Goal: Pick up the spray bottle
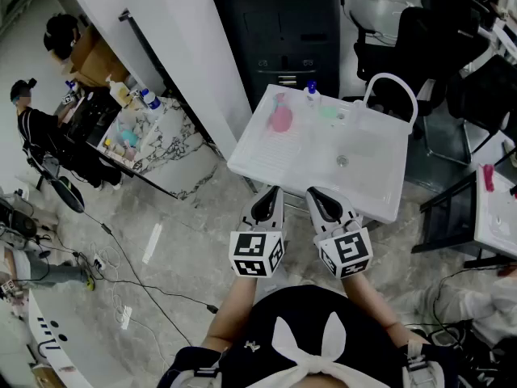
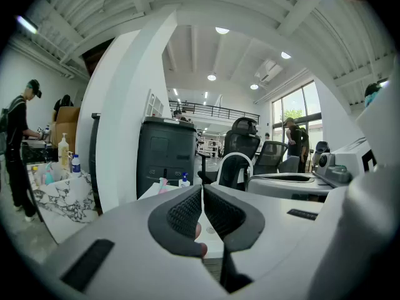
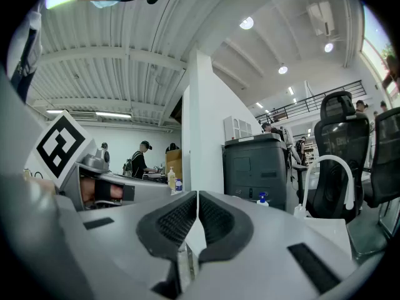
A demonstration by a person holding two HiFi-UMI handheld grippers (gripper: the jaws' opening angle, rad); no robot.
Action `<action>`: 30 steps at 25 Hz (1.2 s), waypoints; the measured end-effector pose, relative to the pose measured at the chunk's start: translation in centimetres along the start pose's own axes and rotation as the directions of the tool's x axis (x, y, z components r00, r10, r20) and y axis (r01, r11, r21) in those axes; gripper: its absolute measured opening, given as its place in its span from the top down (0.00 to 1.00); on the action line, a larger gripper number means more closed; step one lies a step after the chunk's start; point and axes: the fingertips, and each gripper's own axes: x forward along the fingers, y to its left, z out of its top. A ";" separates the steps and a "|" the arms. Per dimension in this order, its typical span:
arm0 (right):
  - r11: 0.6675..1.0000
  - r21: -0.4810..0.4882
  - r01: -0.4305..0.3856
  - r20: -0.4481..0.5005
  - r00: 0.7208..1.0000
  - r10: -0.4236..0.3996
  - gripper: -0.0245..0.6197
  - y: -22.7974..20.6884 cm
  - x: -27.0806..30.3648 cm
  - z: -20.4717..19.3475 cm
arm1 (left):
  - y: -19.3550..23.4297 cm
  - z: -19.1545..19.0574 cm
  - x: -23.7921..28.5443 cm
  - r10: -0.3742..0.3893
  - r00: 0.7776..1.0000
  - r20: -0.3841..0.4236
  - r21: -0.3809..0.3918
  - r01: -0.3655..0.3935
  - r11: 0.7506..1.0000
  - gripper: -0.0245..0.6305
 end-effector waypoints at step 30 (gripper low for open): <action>0.999 -0.035 -0.036 0.041 0.998 0.038 0.92 -5.6 6.2 1.3 | 3.2 3.3 7.4 0.021 0.998 0.058 0.005 -0.022 1.000 0.91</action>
